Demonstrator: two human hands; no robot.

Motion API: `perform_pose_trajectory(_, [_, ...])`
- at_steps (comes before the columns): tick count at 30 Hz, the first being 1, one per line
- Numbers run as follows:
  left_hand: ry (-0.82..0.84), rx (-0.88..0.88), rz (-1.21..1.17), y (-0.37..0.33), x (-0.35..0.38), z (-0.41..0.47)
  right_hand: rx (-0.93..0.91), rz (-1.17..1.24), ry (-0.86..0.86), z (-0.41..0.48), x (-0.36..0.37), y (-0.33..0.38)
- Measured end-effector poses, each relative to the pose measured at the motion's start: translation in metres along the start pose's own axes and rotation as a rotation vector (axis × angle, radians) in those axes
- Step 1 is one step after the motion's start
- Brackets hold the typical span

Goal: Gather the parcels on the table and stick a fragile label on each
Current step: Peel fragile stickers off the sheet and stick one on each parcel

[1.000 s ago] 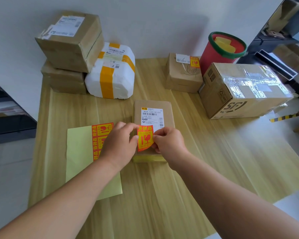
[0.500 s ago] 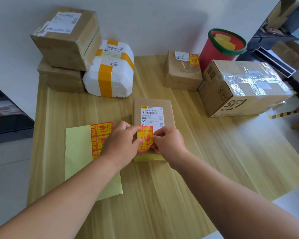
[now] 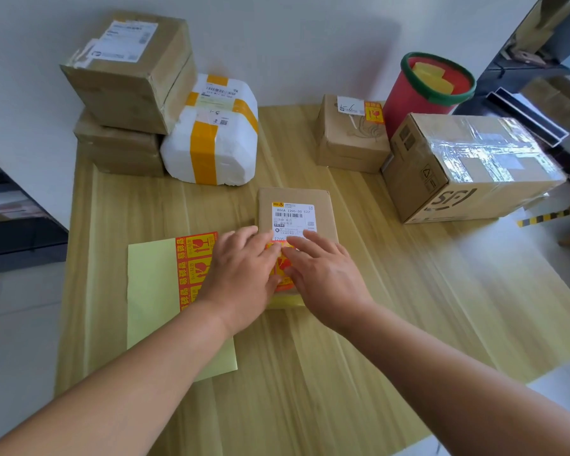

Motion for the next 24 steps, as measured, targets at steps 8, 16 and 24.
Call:
perform_pose_trajectory(8, [0.156, -0.024, 0.072, 0.007, 0.016, -0.006, 0.004, -0.063, 0.197, -0.016, 0.034, -0.012])
perform_pose_trajectory(16, [0.213, -0.05, 0.074, 0.004, 0.017, -0.01, 0.016, -0.041, 0.171, -0.02, 0.035, -0.011])
perform_pose_trajectory(24, [0.244, -0.049, 0.123, -0.004, 0.028, -0.019, -0.033, -0.05, 0.145, -0.028, 0.04, -0.001])
Point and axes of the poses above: each hand's wrist, its own z-axis towards the middle knuckle, its own x-axis out of the palm, y = z × x, the point moved 9 cm from there along z, towards the middle knuckle, and after that the axes turned 5 degrees about -x, right-handed, at the moved point
